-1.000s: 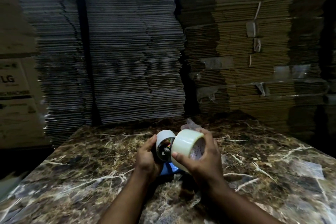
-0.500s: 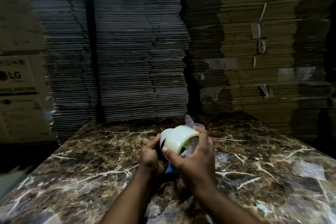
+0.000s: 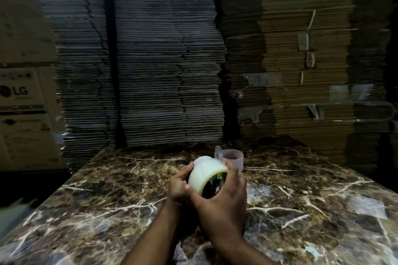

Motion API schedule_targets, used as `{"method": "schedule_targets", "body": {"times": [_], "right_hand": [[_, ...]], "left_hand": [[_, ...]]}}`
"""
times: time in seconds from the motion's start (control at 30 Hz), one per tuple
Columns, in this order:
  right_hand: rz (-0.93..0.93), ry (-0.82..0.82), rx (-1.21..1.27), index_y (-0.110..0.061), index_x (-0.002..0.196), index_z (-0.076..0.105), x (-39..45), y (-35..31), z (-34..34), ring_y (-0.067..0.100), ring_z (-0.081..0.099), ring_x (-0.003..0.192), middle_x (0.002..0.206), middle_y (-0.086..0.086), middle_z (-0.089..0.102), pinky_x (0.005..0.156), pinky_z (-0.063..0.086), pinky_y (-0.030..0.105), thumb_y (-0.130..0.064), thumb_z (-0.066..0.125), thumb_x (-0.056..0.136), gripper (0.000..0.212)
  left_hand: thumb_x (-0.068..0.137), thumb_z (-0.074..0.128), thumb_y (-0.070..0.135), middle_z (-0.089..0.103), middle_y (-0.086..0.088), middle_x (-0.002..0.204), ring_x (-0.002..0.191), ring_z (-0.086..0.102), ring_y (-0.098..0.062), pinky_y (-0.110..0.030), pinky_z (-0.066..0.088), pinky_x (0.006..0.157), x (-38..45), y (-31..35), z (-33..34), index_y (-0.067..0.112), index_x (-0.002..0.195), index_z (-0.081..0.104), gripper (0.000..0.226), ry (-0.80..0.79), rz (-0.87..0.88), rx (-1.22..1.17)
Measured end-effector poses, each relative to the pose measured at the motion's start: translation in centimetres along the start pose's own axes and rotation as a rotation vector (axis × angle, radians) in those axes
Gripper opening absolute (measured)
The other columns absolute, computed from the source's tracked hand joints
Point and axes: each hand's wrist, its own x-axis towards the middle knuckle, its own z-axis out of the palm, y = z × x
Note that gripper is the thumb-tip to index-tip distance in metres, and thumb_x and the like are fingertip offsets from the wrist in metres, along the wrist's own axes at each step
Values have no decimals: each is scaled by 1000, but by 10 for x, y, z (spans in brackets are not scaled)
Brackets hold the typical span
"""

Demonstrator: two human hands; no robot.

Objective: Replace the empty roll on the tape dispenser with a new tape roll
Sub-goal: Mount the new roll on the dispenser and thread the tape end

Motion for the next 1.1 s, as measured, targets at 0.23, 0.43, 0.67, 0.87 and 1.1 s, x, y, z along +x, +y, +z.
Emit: {"method": "schedule_targets", "body": {"times": [0.23, 0.43, 0.67, 0.87, 1.1], "right_hand": [[44, -21, 96, -42, 144, 25, 4, 3, 3, 17, 44, 126, 142, -5, 37, 100, 47, 39, -65, 81, 48, 113], [81, -17, 104, -36, 147, 21, 12, 4, 9, 20, 41, 132, 147, -5, 32, 103, 45, 40, -65, 84, 48, 121], [125, -33, 83, -28, 146, 22, 18, 1, 20, 23, 43, 131, 148, -2, 33, 99, 47, 39, -74, 78, 46, 124], [101, -180, 110, -28, 151, 15, 25, 5, 18, 20, 36, 138, 153, -3, 26, 105, 43, 41, -94, 53, 46, 130], [242, -236, 429, -27, 103, 57, 51, 7, -3, 10, 64, 91, 105, -1, 67, 75, 56, 30, -52, 74, 76, 40]], "left_hand": [[83, 51, 35, 71, -29, 91, 74, 70, -41, -46, 59, 67, 0, 5, 1, -7, 114, 61, 53, -19, -15, 71], [95, 32, 45, 72, -28, 81, 69, 72, -37, -40, 61, 62, 6, 9, -5, -9, 102, 67, 65, -102, 62, 154], [84, 53, 18, 72, -21, 65, 57, 72, -29, -32, 59, 50, -5, 9, 4, -5, 68, 75, 36, -122, 138, 178], [90, 50, 23, 71, -21, 61, 50, 69, -29, -31, 57, 45, -2, 9, 4, -2, 67, 76, 43, -19, 208, 165], [76, 62, 45, 57, -41, 121, 109, 56, -48, -60, 38, 104, -1, 6, -2, -12, 115, 62, 69, 26, 185, 107]]}}
